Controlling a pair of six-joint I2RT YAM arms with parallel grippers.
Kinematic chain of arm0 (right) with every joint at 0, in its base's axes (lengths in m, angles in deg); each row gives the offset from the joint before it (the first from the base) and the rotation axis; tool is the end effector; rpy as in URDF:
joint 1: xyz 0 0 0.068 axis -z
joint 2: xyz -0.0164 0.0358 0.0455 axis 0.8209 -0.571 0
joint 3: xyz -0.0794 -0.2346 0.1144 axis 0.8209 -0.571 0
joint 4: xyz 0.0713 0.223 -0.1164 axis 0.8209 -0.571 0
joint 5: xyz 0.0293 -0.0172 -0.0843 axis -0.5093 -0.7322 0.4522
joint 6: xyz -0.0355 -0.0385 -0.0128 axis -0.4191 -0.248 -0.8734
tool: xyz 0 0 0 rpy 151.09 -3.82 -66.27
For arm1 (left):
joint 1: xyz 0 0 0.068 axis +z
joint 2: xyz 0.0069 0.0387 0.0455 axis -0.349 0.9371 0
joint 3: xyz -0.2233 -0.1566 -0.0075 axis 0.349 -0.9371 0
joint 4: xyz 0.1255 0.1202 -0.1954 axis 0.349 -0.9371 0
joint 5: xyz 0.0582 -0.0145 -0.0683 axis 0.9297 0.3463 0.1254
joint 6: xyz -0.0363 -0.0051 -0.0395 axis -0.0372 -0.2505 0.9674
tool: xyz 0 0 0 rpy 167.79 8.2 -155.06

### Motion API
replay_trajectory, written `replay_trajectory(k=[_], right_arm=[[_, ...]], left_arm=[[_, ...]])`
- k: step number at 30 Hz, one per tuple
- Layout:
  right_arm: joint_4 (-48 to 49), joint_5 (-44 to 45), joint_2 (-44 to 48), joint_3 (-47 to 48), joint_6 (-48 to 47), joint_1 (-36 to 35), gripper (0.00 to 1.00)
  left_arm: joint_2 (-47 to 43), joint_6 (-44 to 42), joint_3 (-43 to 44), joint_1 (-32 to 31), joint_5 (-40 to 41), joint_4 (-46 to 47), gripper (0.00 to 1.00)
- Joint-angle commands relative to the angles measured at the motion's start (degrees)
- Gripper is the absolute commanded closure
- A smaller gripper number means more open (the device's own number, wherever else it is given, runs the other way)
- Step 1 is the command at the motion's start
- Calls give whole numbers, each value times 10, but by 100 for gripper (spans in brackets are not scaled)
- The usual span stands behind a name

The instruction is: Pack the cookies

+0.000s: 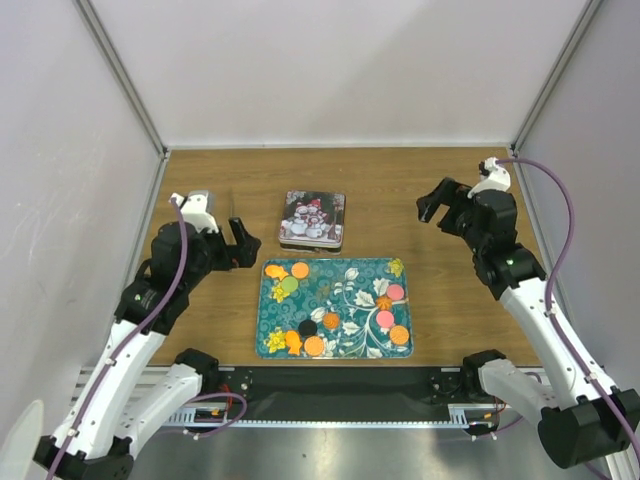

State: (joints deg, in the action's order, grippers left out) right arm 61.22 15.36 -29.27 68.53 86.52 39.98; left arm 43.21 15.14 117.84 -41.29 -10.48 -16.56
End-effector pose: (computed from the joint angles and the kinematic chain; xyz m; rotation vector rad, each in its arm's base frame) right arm 0.2133 0.0556 0.3501 0.2244 1.8664 0.4398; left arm 0.1432 -0.0530 0.3450 -0.0063 2.0259 -0.4112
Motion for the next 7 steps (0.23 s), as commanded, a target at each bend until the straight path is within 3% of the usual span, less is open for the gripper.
replay_trajectory(k=[1,7], right_arm=[[-32,55,3,-5,-24,0,0],[-17,72,-1,-5,-20,-1,0]], left_arm=[[-11,-22,-3,-2,-4,34,0],[-12,-23,-20,-2,0,50,0]])
